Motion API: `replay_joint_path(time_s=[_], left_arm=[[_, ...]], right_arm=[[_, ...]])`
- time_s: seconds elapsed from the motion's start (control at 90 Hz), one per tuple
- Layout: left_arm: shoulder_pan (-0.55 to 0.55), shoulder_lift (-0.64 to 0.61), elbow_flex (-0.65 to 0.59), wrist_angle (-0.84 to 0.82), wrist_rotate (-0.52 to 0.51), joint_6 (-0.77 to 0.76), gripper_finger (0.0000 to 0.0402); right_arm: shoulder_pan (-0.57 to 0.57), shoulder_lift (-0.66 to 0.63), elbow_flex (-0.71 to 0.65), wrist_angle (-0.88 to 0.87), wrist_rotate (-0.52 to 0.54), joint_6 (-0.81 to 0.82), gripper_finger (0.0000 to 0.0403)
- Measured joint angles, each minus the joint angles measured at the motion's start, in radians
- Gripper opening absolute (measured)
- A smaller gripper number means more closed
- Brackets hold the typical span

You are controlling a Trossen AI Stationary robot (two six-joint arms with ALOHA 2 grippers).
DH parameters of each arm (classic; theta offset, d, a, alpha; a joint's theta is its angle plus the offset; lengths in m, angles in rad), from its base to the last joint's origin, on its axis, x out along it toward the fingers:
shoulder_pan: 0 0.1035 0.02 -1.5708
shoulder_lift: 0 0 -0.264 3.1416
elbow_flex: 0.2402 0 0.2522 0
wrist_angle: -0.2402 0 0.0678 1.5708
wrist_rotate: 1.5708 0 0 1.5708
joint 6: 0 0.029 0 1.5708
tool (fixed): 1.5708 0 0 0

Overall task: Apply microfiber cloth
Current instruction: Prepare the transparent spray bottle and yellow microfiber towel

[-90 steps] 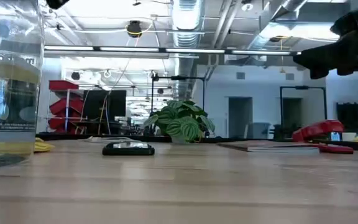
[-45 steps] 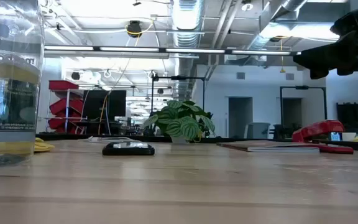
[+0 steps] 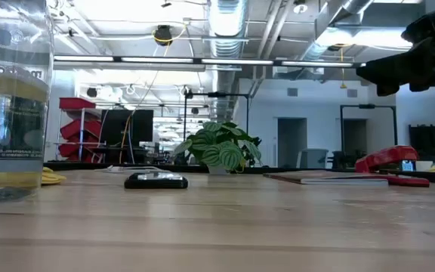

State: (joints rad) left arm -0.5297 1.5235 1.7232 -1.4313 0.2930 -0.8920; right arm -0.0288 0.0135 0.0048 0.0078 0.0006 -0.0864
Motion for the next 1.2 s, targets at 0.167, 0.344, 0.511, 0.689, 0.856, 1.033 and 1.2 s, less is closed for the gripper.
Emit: replay_joint_path(time_s=[0.167,0.344,0.511,0.689,0.856,1.033,1.2], left_arm=[[-0.020,0.074,0.043,-0.092,-0.035,-0.058,0.0146],[-0.022,0.098,0.141,-0.083,-0.033,-0.112,0.0146],[-0.002,0.092,0.207,-0.120,-0.028,-0.098,0.0146],[0.023,0.086,0.242,-0.139,-0.013,0.190,0.0146],[0.050,0.085,0.227,-0.140,-0.037,0.302,0.0146],[0.097,0.087,0.211,-0.140,-0.057,0.388,0.0159],[0.115,0.087,0.211,-0.139,-0.059,0.383,0.0201]], right_arm=[[0.000,0.000,0.000,0.000,0.000,0.000,0.0113],[0.000,0.000,0.000,0.000,0.000,0.000,0.0113],[0.000,0.000,0.000,0.000,0.000,0.000,0.0113],[0.000,0.000,0.000,0.000,0.000,0.000,0.0113],[0.000,0.000,0.000,0.000,0.000,0.000,0.0113],[0.000,0.000,0.000,0.000,0.000,0.000,0.0113],[0.000,0.000,0.000,0.000,0.000,0.000,0.0113]])
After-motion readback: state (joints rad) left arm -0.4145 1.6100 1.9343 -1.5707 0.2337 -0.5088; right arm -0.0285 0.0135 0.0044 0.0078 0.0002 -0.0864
